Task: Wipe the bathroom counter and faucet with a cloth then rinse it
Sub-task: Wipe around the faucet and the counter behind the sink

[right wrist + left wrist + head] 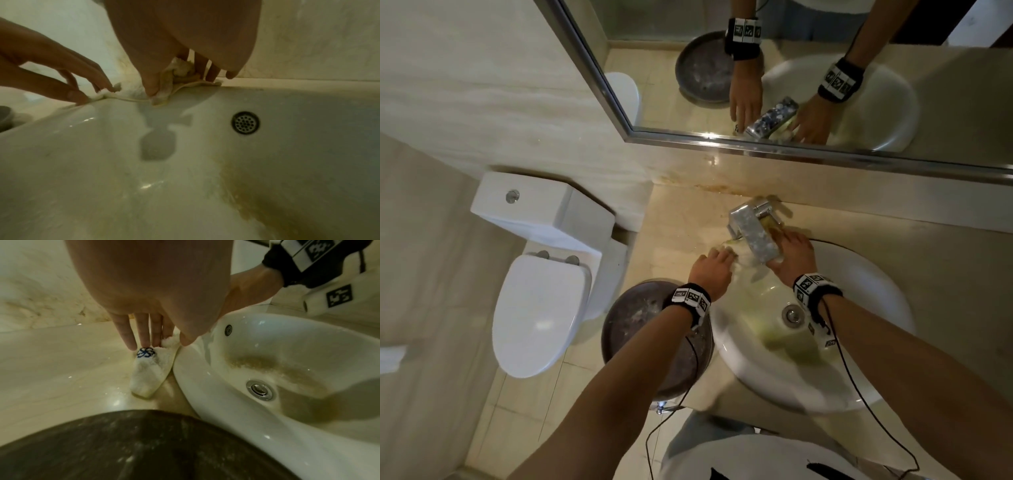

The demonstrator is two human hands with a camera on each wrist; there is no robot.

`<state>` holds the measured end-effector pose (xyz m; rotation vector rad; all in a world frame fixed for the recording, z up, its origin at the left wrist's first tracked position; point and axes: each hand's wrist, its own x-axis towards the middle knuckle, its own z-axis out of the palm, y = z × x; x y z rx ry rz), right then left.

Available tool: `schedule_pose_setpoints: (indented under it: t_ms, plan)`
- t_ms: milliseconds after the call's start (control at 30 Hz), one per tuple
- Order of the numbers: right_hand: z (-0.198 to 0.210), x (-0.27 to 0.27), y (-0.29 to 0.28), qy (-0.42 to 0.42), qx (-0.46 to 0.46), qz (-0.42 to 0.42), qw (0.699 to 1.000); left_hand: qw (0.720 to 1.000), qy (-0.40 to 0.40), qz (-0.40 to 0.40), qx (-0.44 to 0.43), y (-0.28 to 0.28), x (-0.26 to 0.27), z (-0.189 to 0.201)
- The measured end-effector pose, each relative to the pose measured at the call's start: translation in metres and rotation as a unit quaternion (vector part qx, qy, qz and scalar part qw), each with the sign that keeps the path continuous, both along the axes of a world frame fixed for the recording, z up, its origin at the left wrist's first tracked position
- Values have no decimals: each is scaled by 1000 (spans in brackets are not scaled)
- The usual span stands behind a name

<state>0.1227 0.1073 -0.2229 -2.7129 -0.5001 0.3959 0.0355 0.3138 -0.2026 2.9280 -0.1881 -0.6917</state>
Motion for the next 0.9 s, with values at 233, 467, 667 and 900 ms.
schedule_pose_setpoints:
  t_ms: [233,467,667,900]
  plan:
    - [3,-30,28,-2,81,-44,996,999,19,0,-33,39,-13,-2]
    - [1,-52,37,10,6,29,1000,999,40,10,-36,54,-30,5]
    - [15,-77,61,56,-34,81,995,999,44,-8,29,65,-42,14]
    - [32,-92,87,91,-102,130,982,993,43,4,112,76,-42,22]
